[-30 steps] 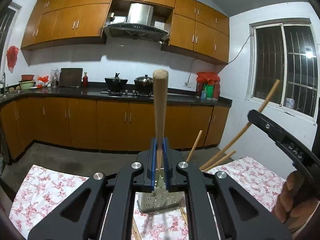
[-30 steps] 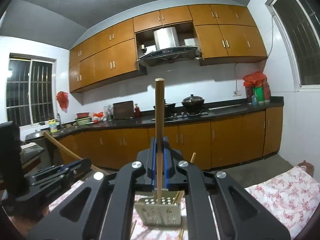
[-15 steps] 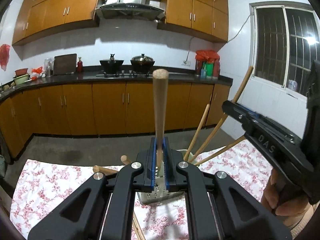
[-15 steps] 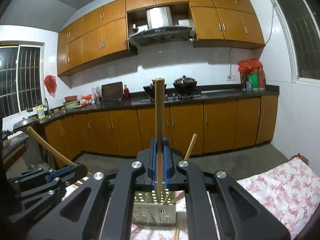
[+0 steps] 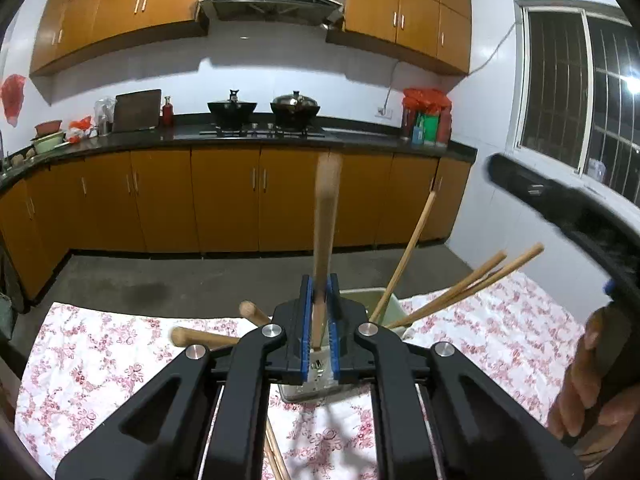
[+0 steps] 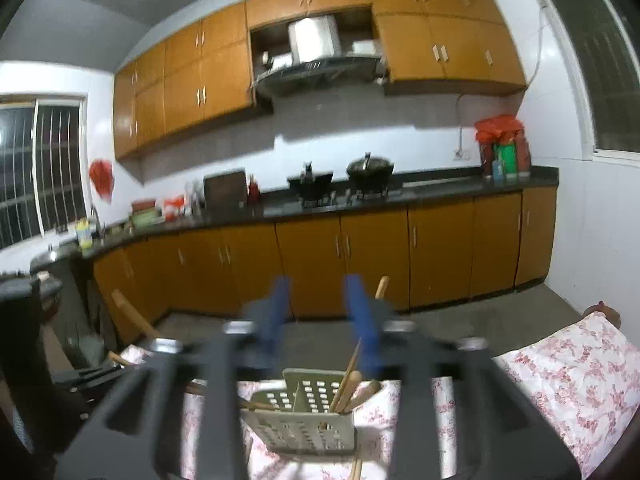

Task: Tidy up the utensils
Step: 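Lower the left tool's chopstick into the green holder and open while the right tool does likewise, then move both open tools back down to the chopsticks on the cloth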

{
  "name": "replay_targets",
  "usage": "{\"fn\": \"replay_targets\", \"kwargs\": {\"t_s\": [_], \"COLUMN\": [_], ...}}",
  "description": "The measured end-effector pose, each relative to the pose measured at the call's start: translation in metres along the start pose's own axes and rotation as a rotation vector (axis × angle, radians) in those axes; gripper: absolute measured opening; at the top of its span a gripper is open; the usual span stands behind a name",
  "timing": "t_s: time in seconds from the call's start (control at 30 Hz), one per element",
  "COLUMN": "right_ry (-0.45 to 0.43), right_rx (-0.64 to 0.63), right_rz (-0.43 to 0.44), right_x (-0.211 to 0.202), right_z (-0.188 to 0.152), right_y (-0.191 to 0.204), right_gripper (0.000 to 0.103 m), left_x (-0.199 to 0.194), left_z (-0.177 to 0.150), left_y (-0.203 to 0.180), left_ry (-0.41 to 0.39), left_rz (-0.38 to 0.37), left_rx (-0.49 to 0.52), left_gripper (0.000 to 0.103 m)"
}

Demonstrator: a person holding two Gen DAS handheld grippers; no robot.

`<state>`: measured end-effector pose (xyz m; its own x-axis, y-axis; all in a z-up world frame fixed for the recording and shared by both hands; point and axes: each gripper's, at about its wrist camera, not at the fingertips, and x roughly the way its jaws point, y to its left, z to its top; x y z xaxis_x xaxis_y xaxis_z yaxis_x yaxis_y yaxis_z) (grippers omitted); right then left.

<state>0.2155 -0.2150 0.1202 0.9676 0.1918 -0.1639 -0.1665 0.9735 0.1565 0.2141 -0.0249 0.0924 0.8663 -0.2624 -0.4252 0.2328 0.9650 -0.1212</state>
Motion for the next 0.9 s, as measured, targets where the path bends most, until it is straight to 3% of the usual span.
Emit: {"fn": "replay_targets", "kwargs": {"t_s": [0.07, 0.13, 0.33, 0.47, 0.57, 0.63, 0.7, 0.73, 0.8, 0.9], "right_ry": [-0.018, -0.031, -0.008, 0.081, 0.229, 0.366, 0.491, 0.564, 0.642, 0.703], "right_rx": [0.007, 0.016, 0.065, 0.085, 0.085, 0.086, 0.08, 0.071, 0.056, 0.031], "right_rz": [0.0, -0.008, -0.062, -0.118, -0.129, -0.121, -0.092, -0.075, -0.044, -0.021], "right_x": [-0.013, -0.027, -0.055, -0.06, -0.047, -0.032, -0.019, -0.012, -0.007, -0.001], "right_z": [0.003, 0.005, -0.007, -0.033, -0.069, -0.102, -0.135, -0.156, -0.185, -0.207], "right_y": [-0.004, -0.01, -0.036, -0.055, -0.066, -0.07, -0.07, -0.067, -0.059, -0.046], "right_gripper": [0.045, 0.045, 0.048, 0.048, 0.048, 0.045, 0.028, 0.025, 0.016, 0.013], "left_x": [-0.005, -0.011, -0.04, -0.066, -0.081, -0.079, -0.068, -0.062, -0.046, -0.029], "left_z": [0.005, 0.007, 0.012, 0.005, -0.018, -0.041, -0.063, -0.075, -0.102, -0.134], "left_y": [0.004, 0.006, 0.015, 0.023, 0.03, 0.035, 0.04, 0.043, 0.049, 0.054], "left_ry": [-0.015, -0.038, -0.122, -0.169, -0.176, -0.133, -0.067, -0.029, 0.069, 0.174], "left_rz": [-0.005, -0.002, -0.012, -0.01, 0.025, 0.062, 0.093, 0.106, 0.133, 0.144], "left_rx": [-0.017, -0.027, -0.077, -0.099, -0.099, -0.089, -0.084, -0.084, -0.086, -0.1], "left_gripper": [0.015, 0.031, 0.035, 0.035, 0.037, 0.038, 0.037, 0.037, 0.037, 0.034]}}
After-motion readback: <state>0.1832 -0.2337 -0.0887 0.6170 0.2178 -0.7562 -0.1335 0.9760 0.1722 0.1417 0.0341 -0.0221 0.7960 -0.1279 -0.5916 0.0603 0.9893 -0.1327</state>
